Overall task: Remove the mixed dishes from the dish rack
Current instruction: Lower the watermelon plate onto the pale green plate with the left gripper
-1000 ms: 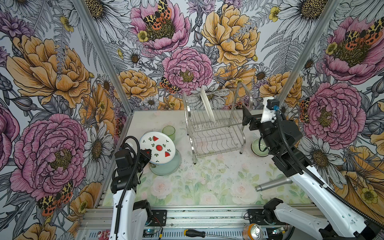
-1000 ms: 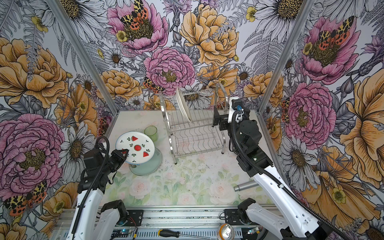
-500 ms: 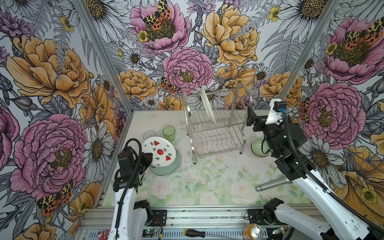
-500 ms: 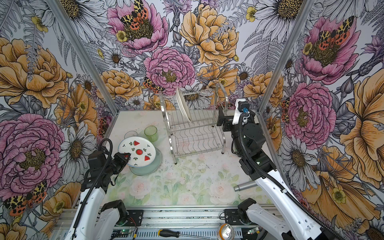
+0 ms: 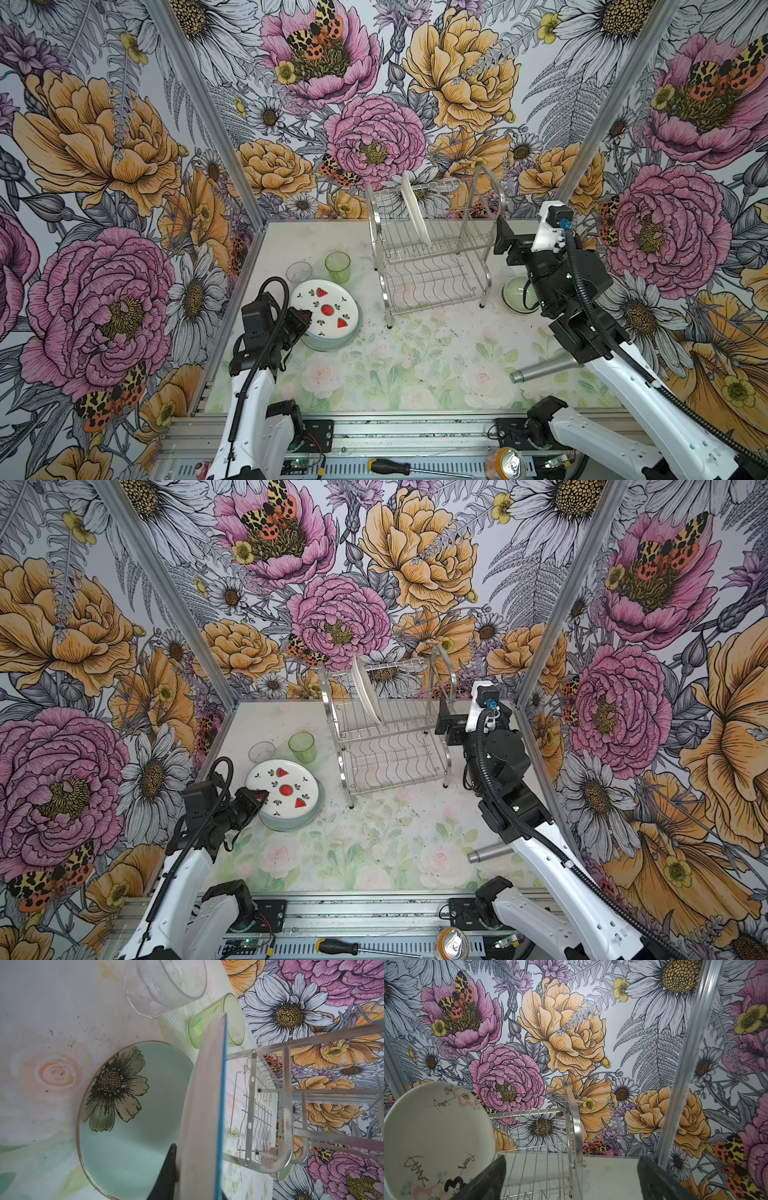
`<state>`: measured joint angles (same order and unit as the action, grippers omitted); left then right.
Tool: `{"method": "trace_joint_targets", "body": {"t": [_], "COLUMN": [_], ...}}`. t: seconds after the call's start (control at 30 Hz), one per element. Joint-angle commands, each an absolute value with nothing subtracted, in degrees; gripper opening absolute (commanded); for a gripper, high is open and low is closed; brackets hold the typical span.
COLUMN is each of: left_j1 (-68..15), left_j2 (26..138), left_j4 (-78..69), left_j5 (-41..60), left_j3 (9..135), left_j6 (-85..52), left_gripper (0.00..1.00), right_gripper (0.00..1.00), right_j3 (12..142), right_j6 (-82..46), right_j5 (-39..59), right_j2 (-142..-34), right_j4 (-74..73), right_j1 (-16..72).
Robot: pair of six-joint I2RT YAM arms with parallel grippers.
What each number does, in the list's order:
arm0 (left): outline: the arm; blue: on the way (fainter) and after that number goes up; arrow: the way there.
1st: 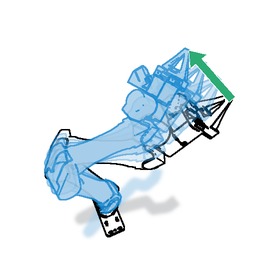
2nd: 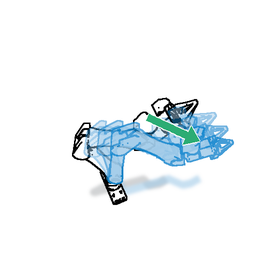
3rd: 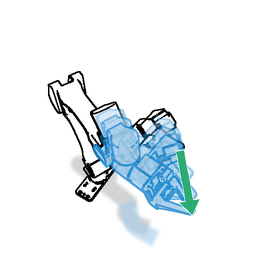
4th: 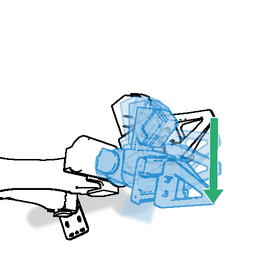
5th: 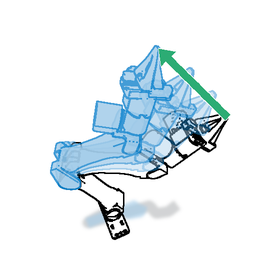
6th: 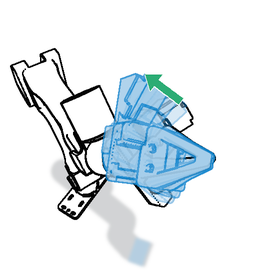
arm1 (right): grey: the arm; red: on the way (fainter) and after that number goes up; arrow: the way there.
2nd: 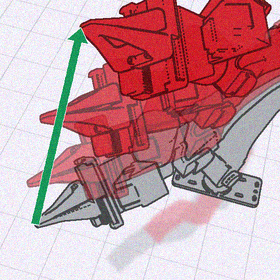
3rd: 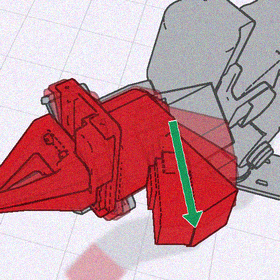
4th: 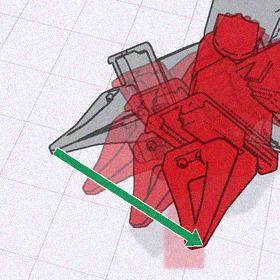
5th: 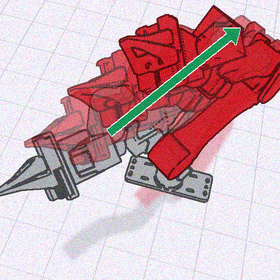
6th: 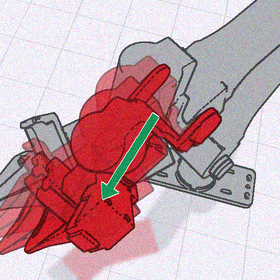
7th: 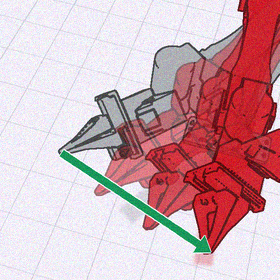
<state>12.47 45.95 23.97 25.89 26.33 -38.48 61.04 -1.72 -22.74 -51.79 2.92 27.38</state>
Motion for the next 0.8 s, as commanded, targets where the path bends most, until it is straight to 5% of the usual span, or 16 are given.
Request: {"method": "trace_joint_targets", "body": {"t": [0.0, 0.47, 0.63, 0.77], "left_j1": [12.0, 11.1, 10.9, 10.8], "left_j2": [46.3, 54.8, 58.3, 58.7], "left_j4": [19.9, 23.6, 23.6, 25.1], "left_j5": [30.3, 28.1, 28.0, 26.9], "left_j3": [28.1, 30.8, 30.9, 31.3], "left_j6": [-36.9, -35.1, -34.8, -34.2], "left_gripper": [0.0, 0.0, 0.07, 0.27], "right_gripper": [1.0, 0.99, 1.0, 1.0], "right_j3": [60.7, 60.7, 60.7, 60.9], "right_j6": [-1.1, -0.7, -0.8, -0.7], "right_j5": [-23.9, -24.3, -23.8, -24.1], "right_j2": [-50.9, -50.5, -50.8, -50.8], "right_j4": [1.8, 1.6, 1.5, 1.5], "right_j1": [27.1, 27.1, 27.1, 27.1]}}
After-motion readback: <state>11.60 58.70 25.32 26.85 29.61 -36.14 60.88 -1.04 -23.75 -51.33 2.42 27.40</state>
